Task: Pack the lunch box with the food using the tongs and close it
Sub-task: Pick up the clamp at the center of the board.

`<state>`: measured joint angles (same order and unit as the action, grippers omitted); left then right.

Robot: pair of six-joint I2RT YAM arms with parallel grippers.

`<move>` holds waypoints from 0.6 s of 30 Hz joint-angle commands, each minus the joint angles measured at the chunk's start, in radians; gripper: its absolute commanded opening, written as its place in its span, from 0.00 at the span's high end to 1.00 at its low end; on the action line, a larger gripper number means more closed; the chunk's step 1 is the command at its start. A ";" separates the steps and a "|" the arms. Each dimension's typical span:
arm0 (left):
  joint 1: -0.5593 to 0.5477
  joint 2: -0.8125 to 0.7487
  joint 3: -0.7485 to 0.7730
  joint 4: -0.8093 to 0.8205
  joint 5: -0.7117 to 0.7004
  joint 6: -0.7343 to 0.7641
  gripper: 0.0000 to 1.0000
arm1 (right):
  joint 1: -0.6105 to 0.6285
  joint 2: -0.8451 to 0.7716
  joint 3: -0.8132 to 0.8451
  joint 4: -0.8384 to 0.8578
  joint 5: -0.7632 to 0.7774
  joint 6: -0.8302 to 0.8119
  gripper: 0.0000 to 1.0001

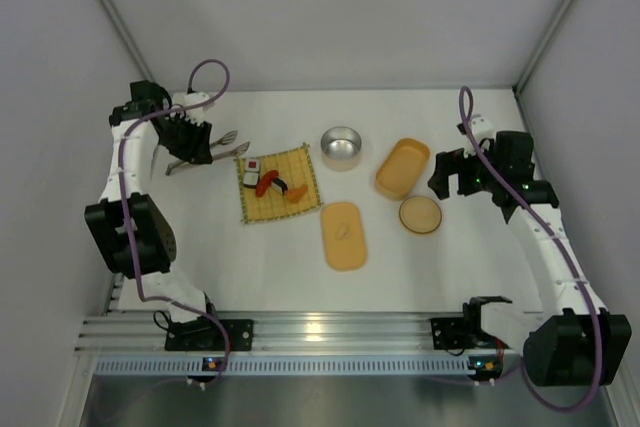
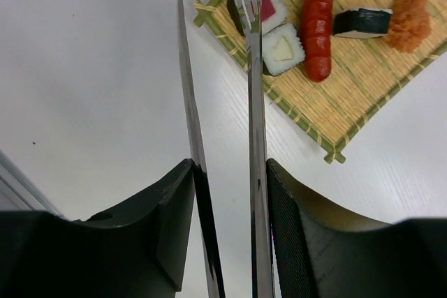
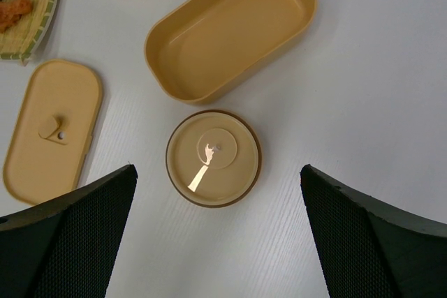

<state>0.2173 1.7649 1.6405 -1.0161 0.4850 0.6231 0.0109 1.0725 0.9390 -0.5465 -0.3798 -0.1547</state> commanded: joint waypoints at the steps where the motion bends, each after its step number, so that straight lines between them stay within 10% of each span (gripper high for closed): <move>1: 0.001 -0.125 -0.022 -0.058 0.082 0.046 0.51 | 0.008 -0.037 0.046 0.010 -0.024 0.003 0.01; 18: 0.001 -0.280 -0.114 -0.295 0.213 0.309 0.47 | 0.006 -0.068 0.041 0.008 -0.027 0.006 0.01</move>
<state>0.2165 1.4967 1.5280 -1.2495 0.6193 0.8650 0.0109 1.0332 0.9390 -0.5465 -0.3901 -0.1539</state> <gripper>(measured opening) 0.537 0.993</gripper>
